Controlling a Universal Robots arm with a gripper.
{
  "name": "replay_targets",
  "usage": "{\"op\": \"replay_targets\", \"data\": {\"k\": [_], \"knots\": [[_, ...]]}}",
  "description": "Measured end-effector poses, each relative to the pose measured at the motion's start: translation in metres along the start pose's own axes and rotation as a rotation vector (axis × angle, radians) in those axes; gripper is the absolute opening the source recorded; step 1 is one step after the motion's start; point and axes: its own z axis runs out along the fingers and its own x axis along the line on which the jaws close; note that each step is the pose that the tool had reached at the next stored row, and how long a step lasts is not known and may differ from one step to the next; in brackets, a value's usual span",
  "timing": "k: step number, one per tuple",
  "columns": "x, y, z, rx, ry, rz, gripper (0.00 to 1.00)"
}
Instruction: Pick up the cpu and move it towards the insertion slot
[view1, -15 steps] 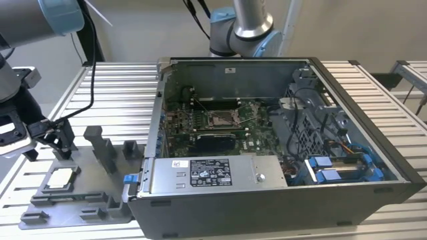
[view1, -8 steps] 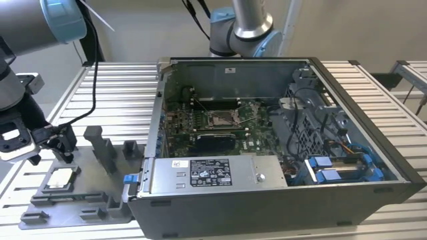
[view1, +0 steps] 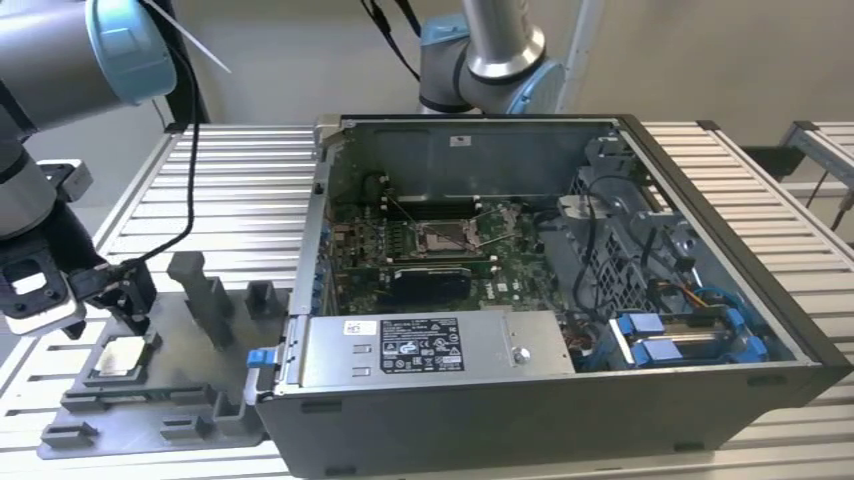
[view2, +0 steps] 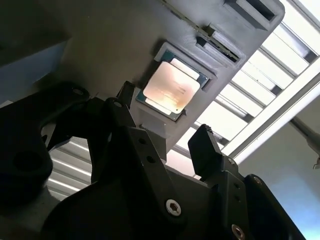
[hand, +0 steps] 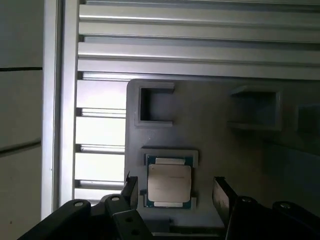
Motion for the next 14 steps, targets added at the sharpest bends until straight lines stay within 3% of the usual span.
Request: {"op": "replay_targets", "data": {"k": [7, 14], "knots": [[0.0014, -0.0042, 0.0102, -0.0001, -0.0001, 0.0, 1.0], [0.0019, -0.0096, 0.0162, -0.0001, -0.0001, 0.0, 1.0]]}}
